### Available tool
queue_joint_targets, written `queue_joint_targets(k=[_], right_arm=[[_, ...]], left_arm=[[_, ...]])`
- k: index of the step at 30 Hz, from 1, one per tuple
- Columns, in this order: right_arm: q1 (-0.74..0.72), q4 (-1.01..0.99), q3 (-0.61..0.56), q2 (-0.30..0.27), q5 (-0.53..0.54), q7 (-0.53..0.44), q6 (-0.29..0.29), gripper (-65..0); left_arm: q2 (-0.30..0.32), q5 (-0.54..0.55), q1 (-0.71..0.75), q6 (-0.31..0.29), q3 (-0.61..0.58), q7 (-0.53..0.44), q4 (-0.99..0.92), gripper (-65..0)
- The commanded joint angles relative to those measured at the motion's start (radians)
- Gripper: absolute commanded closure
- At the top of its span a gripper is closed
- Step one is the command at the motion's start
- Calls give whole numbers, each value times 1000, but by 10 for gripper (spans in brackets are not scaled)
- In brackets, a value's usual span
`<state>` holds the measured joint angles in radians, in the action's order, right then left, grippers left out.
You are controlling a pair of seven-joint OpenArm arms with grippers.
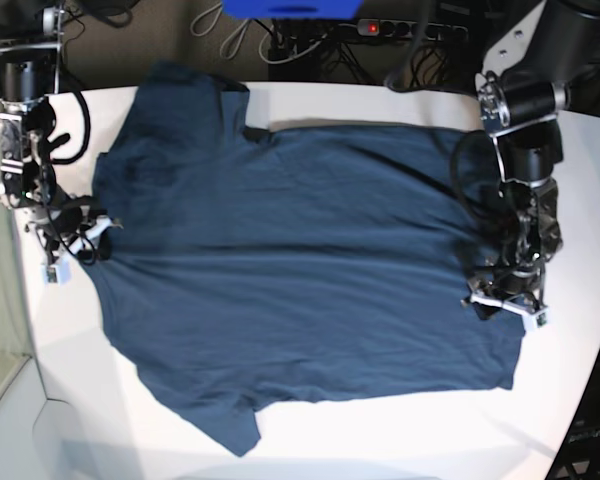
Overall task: Layout the t-shirt on the table in an organized manner, then fold the t-shirt properly
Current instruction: 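Grasp the shirt corners at the collar-side edge with both grippers, then pull the grasped corners apart with both grippers to tension the edge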
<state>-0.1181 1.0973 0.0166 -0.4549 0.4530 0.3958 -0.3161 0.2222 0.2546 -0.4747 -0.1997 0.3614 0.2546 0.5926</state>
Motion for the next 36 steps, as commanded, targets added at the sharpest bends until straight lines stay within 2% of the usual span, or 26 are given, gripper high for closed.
queue_joint_targets(k=[1,4,10,21,25,31,33,36], right_arm=[[-2,2,6,-18,-6,15,4,-197],[22,8,6,-29,-6,-44,4,-197],[36,68,7,-40,-6,-70,4,-196],[11,73,12,-51,-6,-71,4,-196],[38,146,96,-48,-6,-65,4,-196],[196,330,197,-45,-6,-64,4,-200],[255,376,213,-15,-6,-64,4,-200],[323,413,233,17,-6,-64,4,-200]], left_arm=[[0,-8,-23,10,-37,59,0,-298],[1,1,-45,10,-111,62,2,-297],[1,2,-34,10,-114,67,73,-295],[3,2,138,15,-108,300,544,-297],[-5,1,228,15,6,443,763,-298],[-7,2,385,10,218,736,1021,-299],[-7,2,440,10,258,796,1065,-334],[-10,2,528,9,294,829,1125,-450]])
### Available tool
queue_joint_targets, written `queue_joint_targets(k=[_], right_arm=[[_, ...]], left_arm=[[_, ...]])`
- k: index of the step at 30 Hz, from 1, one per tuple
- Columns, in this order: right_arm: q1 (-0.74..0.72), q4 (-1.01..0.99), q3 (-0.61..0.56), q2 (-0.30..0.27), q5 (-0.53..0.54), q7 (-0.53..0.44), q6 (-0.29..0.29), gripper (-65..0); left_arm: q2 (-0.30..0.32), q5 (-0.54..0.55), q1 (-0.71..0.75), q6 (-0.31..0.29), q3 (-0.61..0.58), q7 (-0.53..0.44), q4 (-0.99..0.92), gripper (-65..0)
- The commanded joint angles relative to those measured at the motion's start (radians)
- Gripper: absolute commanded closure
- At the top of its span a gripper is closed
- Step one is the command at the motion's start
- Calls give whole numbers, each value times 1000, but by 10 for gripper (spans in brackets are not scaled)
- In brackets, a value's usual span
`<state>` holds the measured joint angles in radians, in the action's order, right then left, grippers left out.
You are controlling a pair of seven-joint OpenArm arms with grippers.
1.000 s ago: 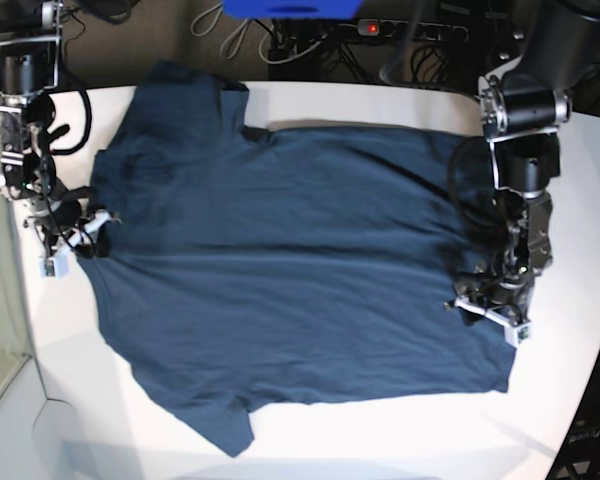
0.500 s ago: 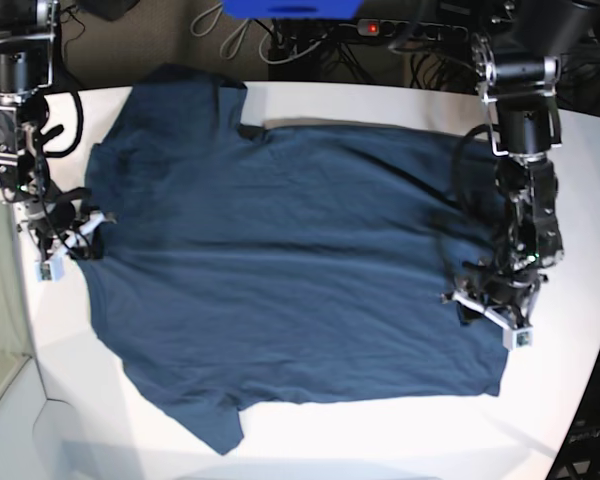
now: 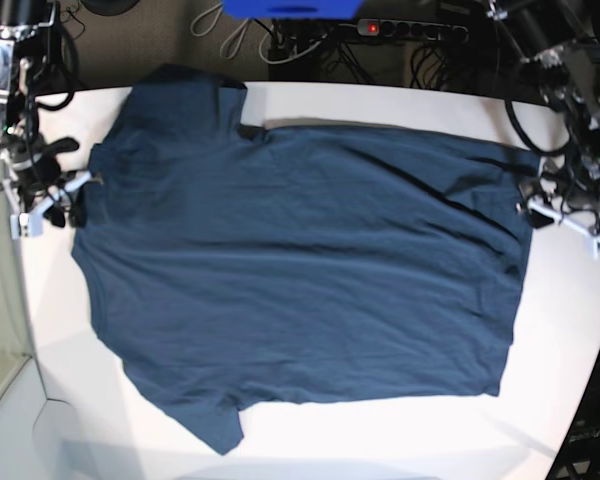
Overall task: Layout the t-shirt on the table in an organized manner, then fold the t-shirt properly
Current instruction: 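Pull the grasped corners apart with both grippers to tension the edge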
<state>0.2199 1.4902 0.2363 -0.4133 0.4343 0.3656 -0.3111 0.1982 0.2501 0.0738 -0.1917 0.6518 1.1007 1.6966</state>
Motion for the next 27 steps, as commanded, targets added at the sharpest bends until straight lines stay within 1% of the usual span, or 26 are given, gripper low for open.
queue_joint_targets(k=[1,4,7,11,14,20,27], right_arm=[[-1,25,11,-17,13,-33,-1,-200],[17,26,11,0,13,-33,-1,-200],[20,26,11,11,13,-33,-1,-200],[22,26,8,12,13,-33,-1,-200],[36,26,8,12,14,-33,-1,-200],[40,23,8,12,14,-33,-1,-199],[54,22,10,12,14,-33,-1,-198]], left_arm=[[8,7,17,1,7,-23,43,-470],[-6,8,90,1,9,-24,109,-476],[-21,8,120,1,7,-31,122,-476],[-49,8,133,1,9,-97,102,-476],[-55,8,139,1,9,-144,59,-476],[-72,8,136,1,7,-202,-16,-476],[-73,8,131,1,7,-213,-14,-476]])
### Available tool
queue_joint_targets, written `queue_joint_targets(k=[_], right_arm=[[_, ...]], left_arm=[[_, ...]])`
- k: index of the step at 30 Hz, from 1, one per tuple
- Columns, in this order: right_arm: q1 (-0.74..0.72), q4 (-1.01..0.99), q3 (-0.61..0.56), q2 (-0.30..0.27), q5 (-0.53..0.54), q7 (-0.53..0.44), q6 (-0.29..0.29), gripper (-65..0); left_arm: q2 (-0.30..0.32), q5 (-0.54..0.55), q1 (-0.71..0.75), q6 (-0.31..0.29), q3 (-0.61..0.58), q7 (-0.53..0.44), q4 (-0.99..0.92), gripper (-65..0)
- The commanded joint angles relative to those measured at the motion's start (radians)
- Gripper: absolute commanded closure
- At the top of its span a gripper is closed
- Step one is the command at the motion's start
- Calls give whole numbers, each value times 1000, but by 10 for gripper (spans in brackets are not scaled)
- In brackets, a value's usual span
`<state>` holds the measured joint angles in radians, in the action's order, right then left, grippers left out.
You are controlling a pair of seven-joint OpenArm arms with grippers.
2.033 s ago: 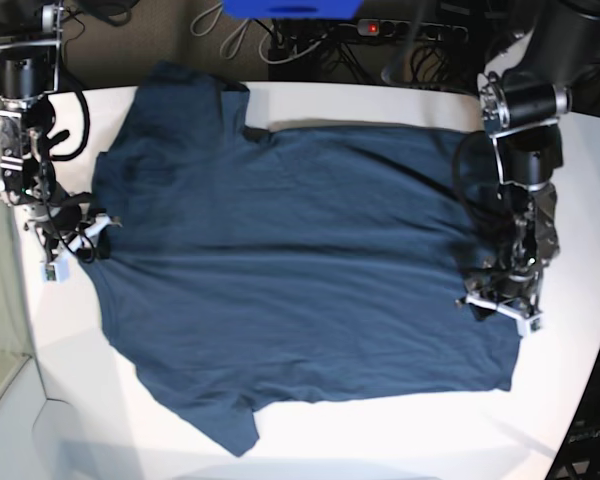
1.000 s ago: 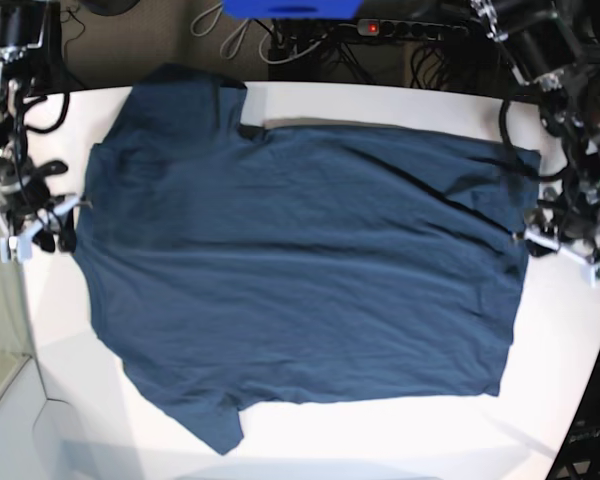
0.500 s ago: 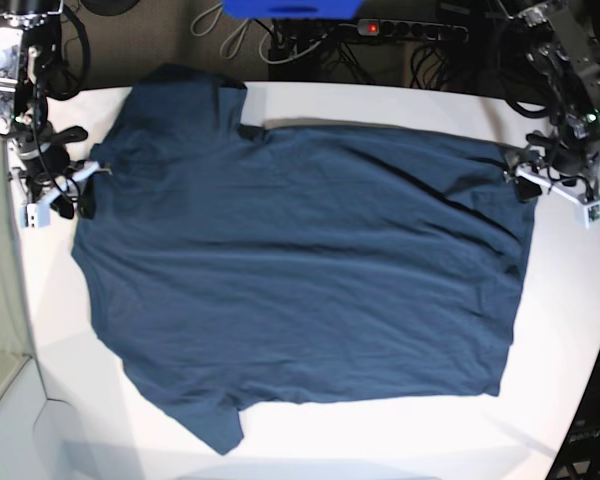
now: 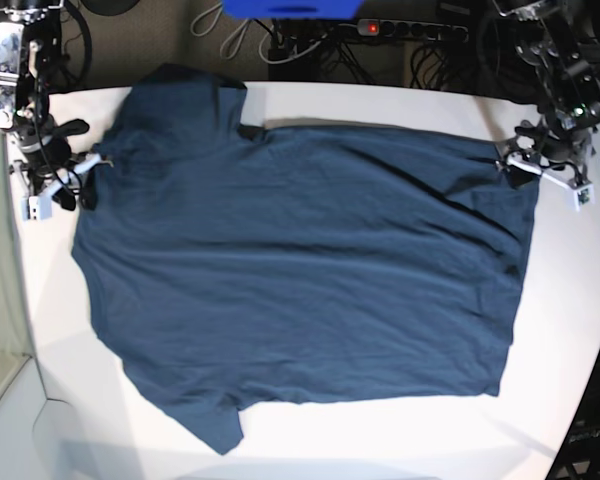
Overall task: Layout the t-shirt on the table in an organized manner, then fold the t-shirt properly
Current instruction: 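Pull the grasped corners apart with both grippers to tension the edge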
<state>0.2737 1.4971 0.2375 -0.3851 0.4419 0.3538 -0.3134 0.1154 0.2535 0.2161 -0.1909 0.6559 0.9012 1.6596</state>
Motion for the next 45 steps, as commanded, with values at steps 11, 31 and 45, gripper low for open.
queue_joint_targets(k=[11,31,45], right_arm=[[0,13,10,-18,5,-22,1,-198],[-7,0,10,-18,5,-22,1,-198],[6,3,10,-18,5,6,1,-201]], left_arm=[[20,5,-82,0,3,-14,-62,-475],[30,4,-119,0,3,-12,-118,-120],[4,36,-70,0,3,0,29,0]])
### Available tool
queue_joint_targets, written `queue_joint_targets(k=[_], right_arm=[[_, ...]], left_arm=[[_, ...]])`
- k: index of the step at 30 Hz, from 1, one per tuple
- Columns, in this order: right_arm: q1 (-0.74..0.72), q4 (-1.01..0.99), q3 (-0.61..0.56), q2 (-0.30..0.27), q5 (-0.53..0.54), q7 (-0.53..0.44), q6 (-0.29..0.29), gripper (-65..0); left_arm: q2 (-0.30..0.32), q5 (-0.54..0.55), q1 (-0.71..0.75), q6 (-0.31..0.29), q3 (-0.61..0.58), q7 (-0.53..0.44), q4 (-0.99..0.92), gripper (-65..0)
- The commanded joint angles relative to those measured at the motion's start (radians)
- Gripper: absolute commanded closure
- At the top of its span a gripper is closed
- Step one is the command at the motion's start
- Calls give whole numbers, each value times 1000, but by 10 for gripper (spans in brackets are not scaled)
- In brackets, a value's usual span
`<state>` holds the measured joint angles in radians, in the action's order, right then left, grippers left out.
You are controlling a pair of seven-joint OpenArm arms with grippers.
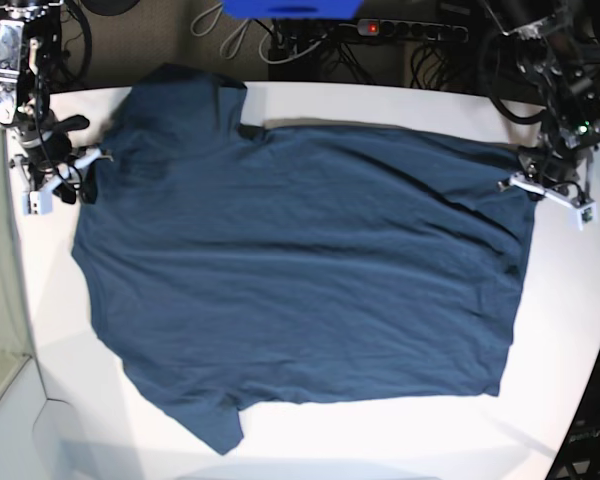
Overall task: Layout the t-shirt on the table in an organized manner, then fold the t-shirt properly
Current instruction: 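Pull the grasped corners apart with both grippers to tension the edge, then lift the grasped collar-side edge with both grippers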
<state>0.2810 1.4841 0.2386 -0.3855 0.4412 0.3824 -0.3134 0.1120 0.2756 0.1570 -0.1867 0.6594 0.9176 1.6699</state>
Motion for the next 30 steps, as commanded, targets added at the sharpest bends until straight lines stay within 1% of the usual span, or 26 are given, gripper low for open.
queue_joint_targets(k=[1,4,7,8,10,13,19,23,25,27,29,30], right_arm=[[1,17,9,-17,6,5,1,-201],[-2,23,8,-16,8,73,1,-219],[7,57,8,-16,8,112,1,-291],[8,72,8,-11,8,115,1,-320],[28,100,11,7,8,114,1,-354],[57,160,11,10,8,114,1,-381],[137,293,11,12,8,123,1,-391],[217,387,6,15,8,125,1,-391],[249,421,6,39,8,125,1,-392],[277,441,6,49,8,125,1,-392],[301,447,5,55,8,125,1,-392],[312,447,5,67,8,125,1,-392]], left_arm=[[4,30,2,-4,0,-16,40,0],[5,77,37,-4,0,-16,95,0],[5,110,68,-4,0,-16,128,0],[5,124,82,-4,0,-16,143,0],[5,142,114,-4,0,-16,172,0],[5,170,157,-4,1,-16,209,0],[5,179,187,-4,1,-21,207,0],[5,175,209,-4,3,-25,204,0],[5,176,218,-4,3,-27,206,0],[5,175,220,-4,9,-22,206,0],[4,178,220,-4,44,-18,206,0],[4,178,220,-4,63,-18,206,0]])
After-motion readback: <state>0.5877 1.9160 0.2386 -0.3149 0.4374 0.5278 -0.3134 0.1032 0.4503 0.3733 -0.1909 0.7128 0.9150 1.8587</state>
